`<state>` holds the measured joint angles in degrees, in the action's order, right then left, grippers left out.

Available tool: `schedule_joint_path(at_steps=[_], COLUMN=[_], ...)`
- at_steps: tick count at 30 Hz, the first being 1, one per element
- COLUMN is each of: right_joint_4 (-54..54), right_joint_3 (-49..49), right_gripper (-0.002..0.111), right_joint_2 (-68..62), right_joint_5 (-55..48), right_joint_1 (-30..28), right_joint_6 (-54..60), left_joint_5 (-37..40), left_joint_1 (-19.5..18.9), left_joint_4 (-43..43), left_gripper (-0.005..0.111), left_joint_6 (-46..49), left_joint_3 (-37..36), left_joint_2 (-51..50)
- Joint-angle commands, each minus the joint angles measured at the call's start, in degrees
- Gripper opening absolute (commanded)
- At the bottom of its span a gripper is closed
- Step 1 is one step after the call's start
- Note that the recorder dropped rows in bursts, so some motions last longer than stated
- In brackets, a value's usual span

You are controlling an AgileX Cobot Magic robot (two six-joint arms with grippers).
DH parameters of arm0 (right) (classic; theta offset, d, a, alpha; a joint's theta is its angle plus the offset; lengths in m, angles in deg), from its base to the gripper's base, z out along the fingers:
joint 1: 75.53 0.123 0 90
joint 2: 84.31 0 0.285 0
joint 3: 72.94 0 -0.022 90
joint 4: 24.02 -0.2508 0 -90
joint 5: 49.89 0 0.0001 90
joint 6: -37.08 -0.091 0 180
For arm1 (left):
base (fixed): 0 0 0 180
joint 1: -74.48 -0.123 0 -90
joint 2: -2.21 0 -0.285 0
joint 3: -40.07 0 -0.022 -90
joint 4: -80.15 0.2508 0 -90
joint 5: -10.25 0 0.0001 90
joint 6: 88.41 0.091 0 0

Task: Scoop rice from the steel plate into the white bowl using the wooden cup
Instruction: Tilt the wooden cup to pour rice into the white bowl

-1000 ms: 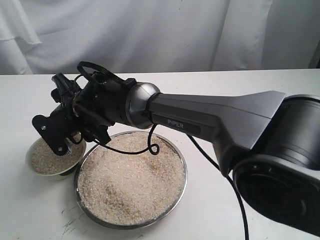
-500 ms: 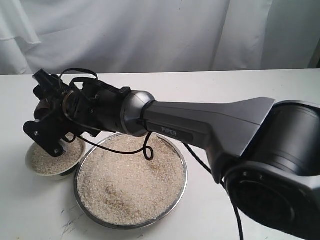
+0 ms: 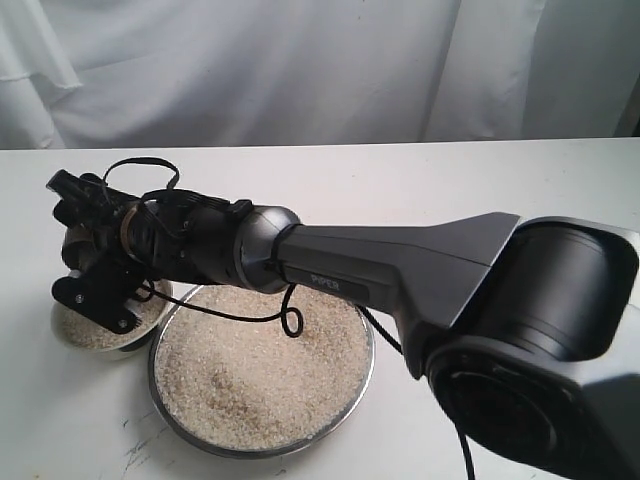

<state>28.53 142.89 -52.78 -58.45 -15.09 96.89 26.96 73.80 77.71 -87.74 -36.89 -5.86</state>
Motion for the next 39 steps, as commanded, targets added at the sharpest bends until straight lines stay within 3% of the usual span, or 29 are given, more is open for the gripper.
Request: schedule_joint_path(at_steps=[1,27,32,39], right_joint_4=[4.8,22.1,31.2,38.4], right_joint_3=[0.6,0.6,0.6,0.6], right_gripper=[0.000,0.000,0.000,0.000], right_joint_2=[0.4,1.6,3.0,3.3], right_joint_5=[1.4,1.0,0.1,-4.0], right_joint_1=[0.0,0.7,2.3,2.6], right_joint_6=[-0.4,-1.4,-9.3,-12.2], left_joint_5=[-0.4,-0.4,-0.4,-0.4], left_joint_1=[0.1,0.1,0.1,0.1], left_joint_4=[0.0,0.0,0.0,0.0], left_gripper=[0.000,0.000,0.000,0.000], left_joint_6=[-0.2,-0.2,-0.2,-0.2], left_joint_3=[-0.3,-0.3,-0.3,-0.3], left_joint_2=[0.3,0.3,0.3,0.3])
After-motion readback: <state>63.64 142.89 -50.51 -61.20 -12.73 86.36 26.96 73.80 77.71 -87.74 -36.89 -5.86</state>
